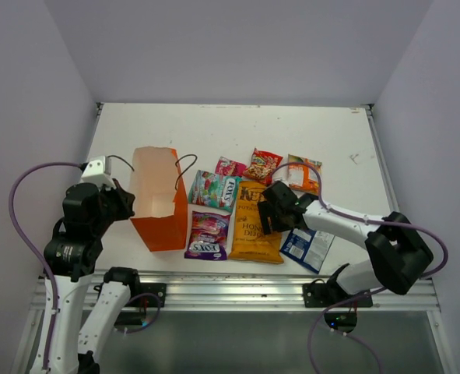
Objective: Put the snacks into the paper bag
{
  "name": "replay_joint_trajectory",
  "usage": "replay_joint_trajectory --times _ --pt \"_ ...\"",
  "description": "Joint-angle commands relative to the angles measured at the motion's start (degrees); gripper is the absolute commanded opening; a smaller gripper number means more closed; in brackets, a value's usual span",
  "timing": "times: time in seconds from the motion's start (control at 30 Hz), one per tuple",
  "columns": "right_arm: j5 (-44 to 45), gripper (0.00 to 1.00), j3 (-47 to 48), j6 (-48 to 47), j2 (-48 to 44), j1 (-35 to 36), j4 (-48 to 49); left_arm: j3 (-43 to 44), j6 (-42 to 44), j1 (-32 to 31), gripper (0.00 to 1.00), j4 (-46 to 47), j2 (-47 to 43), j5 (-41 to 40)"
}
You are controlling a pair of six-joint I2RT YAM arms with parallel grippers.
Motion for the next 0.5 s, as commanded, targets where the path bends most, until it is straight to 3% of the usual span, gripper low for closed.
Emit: replay_joint_trajectory --times 0.0,0.2,0.27,0.33,0.37,0.4,0.47 --pt "3.3 0.81 -1.4 2.1 1.2 0.1 3.6 -0.3 0.8 -0.6 0.00 2.1 -0.7 1.2" --pt "-7.8 0.77 -5.9 0.3 4.0 0.0 12.7 -0.4 0.8 -0.8 0.00 2.0 -1.0 0.9" --pt "-9.3 0.63 -4.8 0.0 5.5 0.0 12.6 -0.4 0.8 -0.9 0.00 2.0 -1.1 0.9" --pt "-11.0 0.38 -3.6 -0.2 8.3 0.0 12.1 -0.2 0.8 -0.9 0.00 1.9 -1.2 0.8" --pt "-11.4 0.13 -3.4 -0.1 9.3 0.1 11.6 -0.1 0.9 -0.9 0.00 1.8 -1.3 0.5" --pt "-11.7 0.04 -3.1 -0.1 10.2 0.0 11.3 -0.1 1.0 -0.9 0.00 1.7 -1.4 0.3" --pt "-11.8 0.00 -2.4 -0.3 11.3 0.1 11.0 0.2 1.1 -0.9 0.00 1.4 -1.6 -0.2"
